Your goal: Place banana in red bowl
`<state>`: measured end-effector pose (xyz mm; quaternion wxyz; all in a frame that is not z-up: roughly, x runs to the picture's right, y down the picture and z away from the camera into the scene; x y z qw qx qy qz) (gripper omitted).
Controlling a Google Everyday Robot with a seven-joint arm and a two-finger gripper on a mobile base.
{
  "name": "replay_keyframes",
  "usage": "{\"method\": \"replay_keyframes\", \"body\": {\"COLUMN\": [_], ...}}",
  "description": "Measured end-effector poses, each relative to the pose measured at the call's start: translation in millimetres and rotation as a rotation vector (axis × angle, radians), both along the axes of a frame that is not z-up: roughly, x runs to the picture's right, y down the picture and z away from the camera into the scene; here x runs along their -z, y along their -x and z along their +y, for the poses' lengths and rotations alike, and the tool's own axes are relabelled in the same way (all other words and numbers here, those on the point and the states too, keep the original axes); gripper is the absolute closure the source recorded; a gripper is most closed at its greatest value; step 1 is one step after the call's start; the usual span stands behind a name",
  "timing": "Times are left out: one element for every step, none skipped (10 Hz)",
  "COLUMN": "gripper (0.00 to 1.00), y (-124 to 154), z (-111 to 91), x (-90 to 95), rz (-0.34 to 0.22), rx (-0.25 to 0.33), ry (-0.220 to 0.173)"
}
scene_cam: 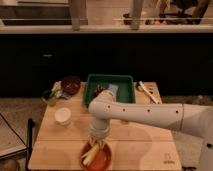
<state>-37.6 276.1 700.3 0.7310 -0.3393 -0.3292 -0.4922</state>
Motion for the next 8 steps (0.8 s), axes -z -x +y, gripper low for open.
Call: {"method": "replay_keyframes", "body": {"gripper": [0.2,0.2,0.2,0.2,0.2,0.2,0.2,0.2], "y": [-0.8,-0.9,-0.4,0.1,1.4,2.4,3.3,2.6], "z": [-0.1,-0.2,-0.4,-0.5,-0.6,-0.6,-1.1,-2.9], "x": [0.1,-0.3,-0.5,-0.8,-0.8,-0.7,-0.3,0.3], "rz": [0.002,0.005,0.006,0.007,0.007,0.007,0.004,0.003], "rx": [-0.001,-0.002,-0.002,-0.002,0.005,0.013,0.021,0.026], "ry": [-0.001,-0.001,-0.001,-0.001,0.001,0.004,0.004,0.001]}}
